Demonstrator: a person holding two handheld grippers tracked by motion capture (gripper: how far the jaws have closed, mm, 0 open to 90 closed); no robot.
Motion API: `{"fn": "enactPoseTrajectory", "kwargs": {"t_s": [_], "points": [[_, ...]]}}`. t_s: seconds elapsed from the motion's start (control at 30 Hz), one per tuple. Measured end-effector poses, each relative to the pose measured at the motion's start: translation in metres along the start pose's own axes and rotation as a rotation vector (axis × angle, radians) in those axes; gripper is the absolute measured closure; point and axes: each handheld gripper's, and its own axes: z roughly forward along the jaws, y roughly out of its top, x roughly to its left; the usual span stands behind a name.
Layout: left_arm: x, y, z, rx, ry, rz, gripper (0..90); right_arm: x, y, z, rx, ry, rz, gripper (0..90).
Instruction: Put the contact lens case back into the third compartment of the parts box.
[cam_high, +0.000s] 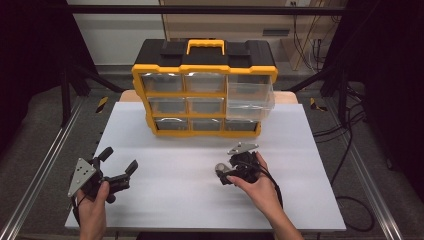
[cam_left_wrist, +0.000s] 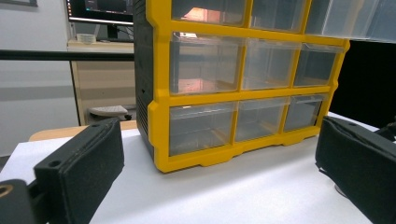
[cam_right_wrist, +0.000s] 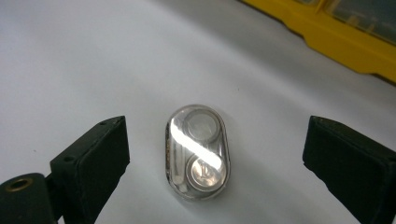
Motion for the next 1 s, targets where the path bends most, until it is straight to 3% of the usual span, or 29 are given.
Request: {"fn": "enactPoseTrajectory", "kwargs": {"t_s": [0.27, 0.5, 0.77, 1.0], "points": [[-0.001, 0.0, 0.001, 0.001, -0.006, -0.002, 0.9, -0.002, -0.007, 0.004, -0.003, 0.019, 0.033, 7.3], [-0.001, 0.0, 0.001, 0.0, -0.008, -0.003, 1.0, -0.003, -0.011, 0.009, 0.03, 0.039, 0.045, 8.4], [-0.001, 0.0, 0.002, 0.005, -0.008, -0.001, 0.9, 0.002, -0.013, 0.017, 0.044, 0.063, 0.028, 20.3], [-0.001, 0.0, 0.002, 0.008, -0.01, -0.003, 0.9, 0.006, -0.013, 0.026, 0.067, 0.039, 0.008, 32.4]]}}
